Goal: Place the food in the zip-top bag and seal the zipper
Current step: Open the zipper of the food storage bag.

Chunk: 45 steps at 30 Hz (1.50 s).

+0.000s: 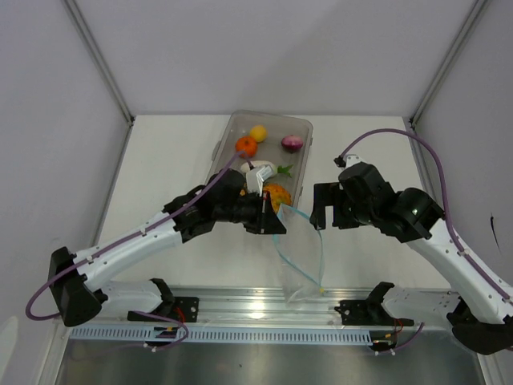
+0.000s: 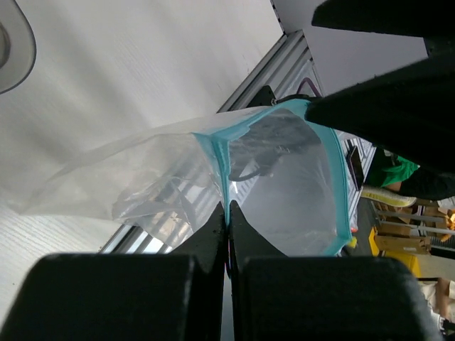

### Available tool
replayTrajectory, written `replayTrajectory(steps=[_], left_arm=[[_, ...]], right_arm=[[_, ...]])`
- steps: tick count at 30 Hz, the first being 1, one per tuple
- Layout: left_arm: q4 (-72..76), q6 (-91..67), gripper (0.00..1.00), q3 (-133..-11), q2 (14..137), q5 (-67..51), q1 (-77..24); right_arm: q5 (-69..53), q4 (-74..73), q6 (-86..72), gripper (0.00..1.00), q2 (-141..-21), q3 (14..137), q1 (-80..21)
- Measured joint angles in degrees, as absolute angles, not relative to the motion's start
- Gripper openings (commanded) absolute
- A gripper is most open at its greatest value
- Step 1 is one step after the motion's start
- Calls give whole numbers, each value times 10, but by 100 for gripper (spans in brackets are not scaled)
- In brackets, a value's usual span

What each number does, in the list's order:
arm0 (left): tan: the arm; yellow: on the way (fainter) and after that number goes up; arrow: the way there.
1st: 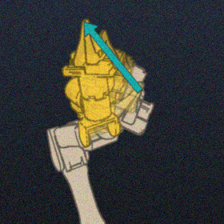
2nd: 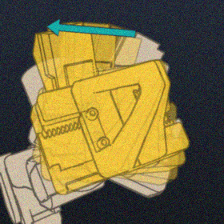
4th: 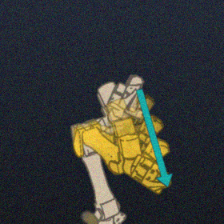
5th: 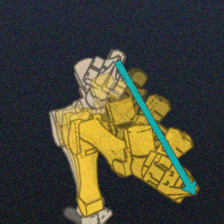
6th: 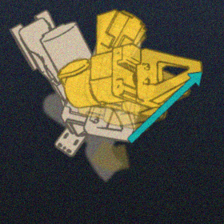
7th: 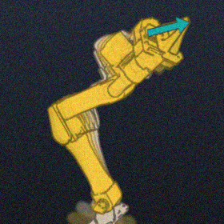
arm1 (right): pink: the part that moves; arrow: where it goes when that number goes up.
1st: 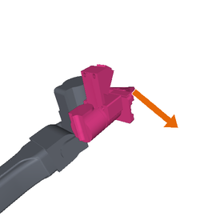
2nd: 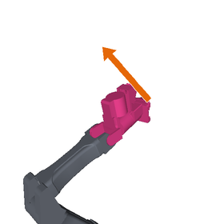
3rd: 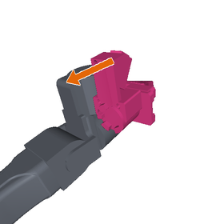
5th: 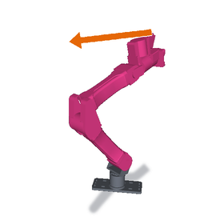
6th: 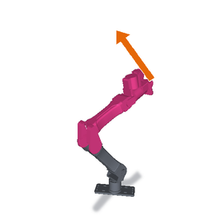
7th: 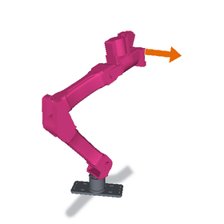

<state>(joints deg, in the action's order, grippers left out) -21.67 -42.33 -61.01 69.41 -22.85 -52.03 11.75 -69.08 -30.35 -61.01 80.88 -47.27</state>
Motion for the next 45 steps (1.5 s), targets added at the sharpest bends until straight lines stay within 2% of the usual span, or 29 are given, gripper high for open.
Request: replayTrajectory(steps=[7,8,12,21,22,23,24,25,31,33,36,45], left_arm=[[-210,-419,0,-605,688,-238,-520],[-209,-419,1,-605,688,-240,-520],[-206,-418,1,-605,689,-246,-520],[-204,-412,1,-612,703,-256,-520],[-203,-410,1,-614,703,-257,-520],[-203,-409,2,-616,703,-257,-520],[-202,-408,2,-617,703,-258,-520],[-201,-408,4,-618,703,-258,-520],[-187,-399,9,-619,704,-267,-520],[-169,-398,8,-614,701,-267,-520],[-133,-397,1,-586,681,-257,-521],[-80,-396,0,-557,660,-248,-522]], right_arm=[[13,-646,-282,89,-604,784,-442],[3,-642,-281,83,-603,783,-442],[-32,-624,-273,75,-582,769,-441],[-89,-599,-272,68,-558,704,-447],[-93,-597,-272,62,-559,699,-449],[-96,-595,-271,41,-559,696,-453],[-97,-593,-267,25,-559,694,-458],[-98,-591,-268,0,-559,694,-460],[-76,-589,-270,0,-558,695,-465],[-63,-594,-270,0,-554,698,-465],[-30,-612,-275,0,-543,708,-467],[123,-716,-307,0,-523,825,-469]])
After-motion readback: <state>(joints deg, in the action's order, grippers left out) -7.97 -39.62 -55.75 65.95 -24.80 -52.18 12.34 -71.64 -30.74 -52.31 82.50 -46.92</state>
